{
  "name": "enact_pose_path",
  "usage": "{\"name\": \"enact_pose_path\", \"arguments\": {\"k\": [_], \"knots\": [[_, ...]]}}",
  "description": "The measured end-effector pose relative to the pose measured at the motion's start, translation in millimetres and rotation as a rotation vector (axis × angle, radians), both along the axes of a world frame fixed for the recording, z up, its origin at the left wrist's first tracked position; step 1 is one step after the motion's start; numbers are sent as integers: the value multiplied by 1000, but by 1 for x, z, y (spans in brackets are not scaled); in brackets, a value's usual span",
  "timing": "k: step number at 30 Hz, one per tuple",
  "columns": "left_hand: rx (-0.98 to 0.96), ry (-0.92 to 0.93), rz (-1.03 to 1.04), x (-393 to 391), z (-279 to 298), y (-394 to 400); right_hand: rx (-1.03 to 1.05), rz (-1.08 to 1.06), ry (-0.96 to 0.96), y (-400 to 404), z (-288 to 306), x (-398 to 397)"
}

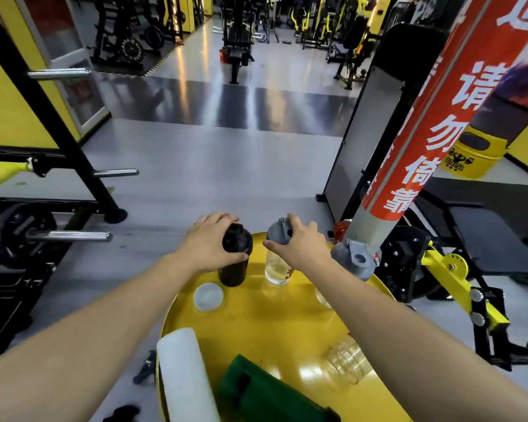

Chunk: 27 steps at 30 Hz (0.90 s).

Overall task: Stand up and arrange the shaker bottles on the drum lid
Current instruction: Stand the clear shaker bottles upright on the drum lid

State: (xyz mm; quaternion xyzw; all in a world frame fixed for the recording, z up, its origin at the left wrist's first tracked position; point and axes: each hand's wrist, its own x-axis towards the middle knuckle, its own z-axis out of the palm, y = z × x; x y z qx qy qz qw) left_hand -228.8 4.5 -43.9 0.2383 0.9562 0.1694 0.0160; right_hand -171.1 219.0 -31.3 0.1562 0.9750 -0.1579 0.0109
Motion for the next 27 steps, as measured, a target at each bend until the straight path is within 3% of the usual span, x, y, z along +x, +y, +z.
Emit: {"name": "enact_pose_path", "arguments": {"k": [6, 13, 27], "knots": [[52, -214, 28, -12, -18, -1, 111, 196, -128, 15, 10, -6], [97, -234, 32, -18, -21, 0, -3, 301, -116, 27, 12, -15], [128, -264, 14, -23, -16, 2, 8, 293, -72, 28, 6, -20]]}}
